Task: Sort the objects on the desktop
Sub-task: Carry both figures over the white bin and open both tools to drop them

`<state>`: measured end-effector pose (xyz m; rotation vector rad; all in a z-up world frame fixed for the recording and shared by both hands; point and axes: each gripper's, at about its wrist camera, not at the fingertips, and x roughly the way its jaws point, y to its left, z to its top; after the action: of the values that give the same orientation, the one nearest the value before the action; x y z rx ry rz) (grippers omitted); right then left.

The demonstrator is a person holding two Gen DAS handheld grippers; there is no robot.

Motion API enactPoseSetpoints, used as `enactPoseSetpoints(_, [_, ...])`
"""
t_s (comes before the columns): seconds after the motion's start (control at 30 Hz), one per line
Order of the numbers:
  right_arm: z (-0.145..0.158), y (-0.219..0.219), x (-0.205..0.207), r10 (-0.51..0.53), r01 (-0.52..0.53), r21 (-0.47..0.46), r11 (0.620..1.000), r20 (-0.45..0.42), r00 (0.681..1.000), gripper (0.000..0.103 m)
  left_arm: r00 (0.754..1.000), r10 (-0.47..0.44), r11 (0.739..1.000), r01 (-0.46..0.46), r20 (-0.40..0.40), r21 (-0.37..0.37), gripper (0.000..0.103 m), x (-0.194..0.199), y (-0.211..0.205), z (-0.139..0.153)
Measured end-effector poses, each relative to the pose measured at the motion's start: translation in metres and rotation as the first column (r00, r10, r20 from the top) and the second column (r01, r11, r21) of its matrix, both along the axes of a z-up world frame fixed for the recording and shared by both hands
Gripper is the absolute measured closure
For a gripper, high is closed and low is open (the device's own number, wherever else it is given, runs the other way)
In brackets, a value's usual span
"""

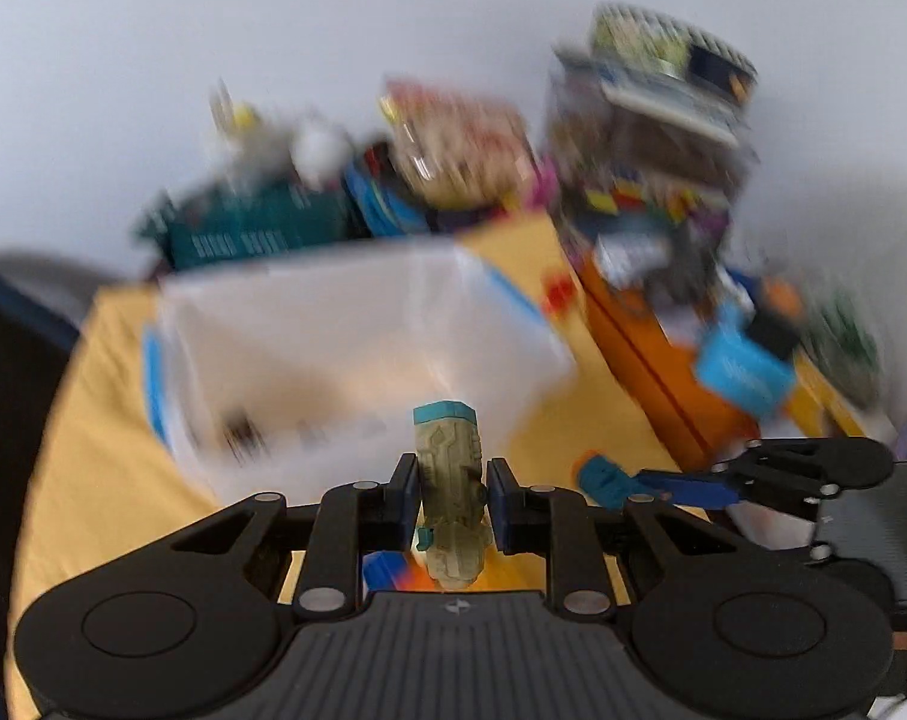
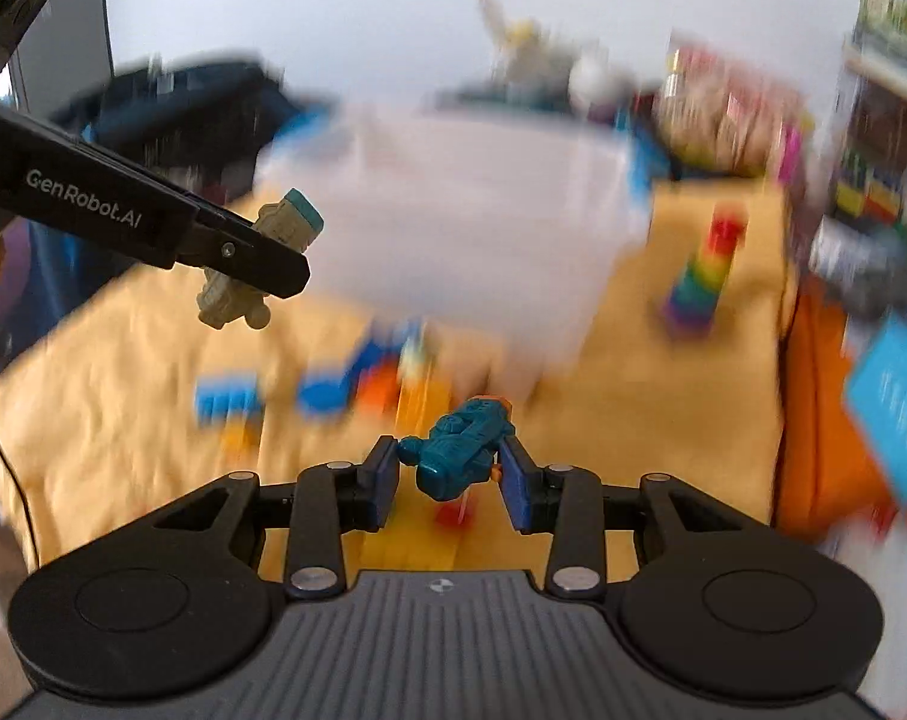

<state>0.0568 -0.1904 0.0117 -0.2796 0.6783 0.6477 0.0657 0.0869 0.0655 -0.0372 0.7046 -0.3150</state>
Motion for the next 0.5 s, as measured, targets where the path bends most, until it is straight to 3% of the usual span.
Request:
enactPoseSetpoints(0.1, [0.033, 0.010, 0.032, -0.009, 0.003, 0.086, 0.996, 0.070, 0.998, 0.063, 0.997, 0.046, 0.997, -0.049, 0.063, 0.054, 0.076, 0.033, 0.001, 0.010])
enactPoseSetpoints(0.2, [0.048, 0.029, 0.064, -0.022, 0.011, 0.104, 0.994, 0.110, 0.994, 0.063, 0.993, 0.112, 0.991, -0.114, 0.033, 0.071, 0.076, 0.071, 0.007, -0.005])
enactPoseSetpoints(0.4, [0.030, 0.057, 0.119, -0.089, 0.084, 0.083, 0.993, 0.054, 0.995, 0.063, 0.980, 0.188, 0.974, -0.177, -0.067, 0.142, 0.074, 0.117, 0.011, -0.048])
enactPoseSetpoints(0.47, [0.021, 0.062, 0.127, -0.104, 0.102, 0.060, 0.993, 0.026, 0.994, 0.062, 0.977, 0.190, 0.977, -0.178, -0.098, 0.119, 0.071, 0.116, 0.018, -0.055])
enactPoseSetpoints(0.5, [0.017, 0.064, 0.130, -0.101, 0.100, 0.051, 0.994, 0.013, 0.995, 0.062, 0.979, 0.182, 0.981, -0.174, -0.089, 0.091, 0.064, 0.111, 0.019, -0.054])
